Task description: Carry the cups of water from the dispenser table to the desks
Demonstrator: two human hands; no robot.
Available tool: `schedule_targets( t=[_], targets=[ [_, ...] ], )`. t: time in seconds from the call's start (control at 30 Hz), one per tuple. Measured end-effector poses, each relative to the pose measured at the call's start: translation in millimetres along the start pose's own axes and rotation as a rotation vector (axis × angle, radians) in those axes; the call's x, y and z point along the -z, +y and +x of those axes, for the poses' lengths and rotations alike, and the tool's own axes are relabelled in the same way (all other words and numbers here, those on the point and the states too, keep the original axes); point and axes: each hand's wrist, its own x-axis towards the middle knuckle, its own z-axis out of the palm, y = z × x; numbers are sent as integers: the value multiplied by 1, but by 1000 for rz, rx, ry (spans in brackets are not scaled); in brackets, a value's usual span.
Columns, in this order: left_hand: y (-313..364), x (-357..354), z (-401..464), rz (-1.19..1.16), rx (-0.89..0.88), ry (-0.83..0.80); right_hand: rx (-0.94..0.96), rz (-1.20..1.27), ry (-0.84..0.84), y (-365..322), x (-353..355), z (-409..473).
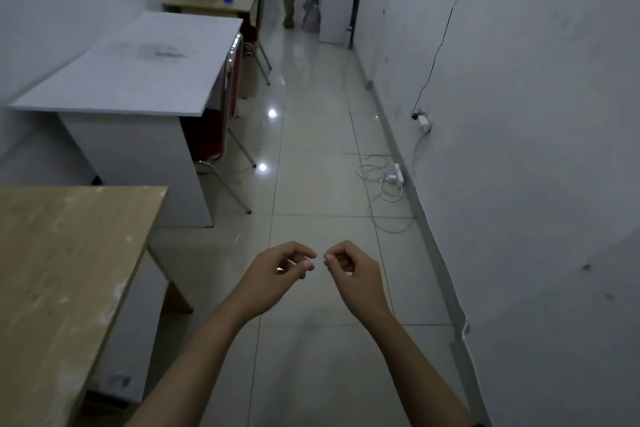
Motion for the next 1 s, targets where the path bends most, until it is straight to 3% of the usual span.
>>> schedule_targets(
  t=[0.27, 0.6, 1.0],
  targets=[
    [-17, 51, 161, 23, -3, -26, 39, -72, 71, 22, -23, 159],
    [-34, 83, 430, 63, -27, -39, 58, -139, -28, 88, -28, 428],
    [-66, 132, 720, 42, 6, 57, 73, -166, -39, 150, -40, 725]
  ],
)
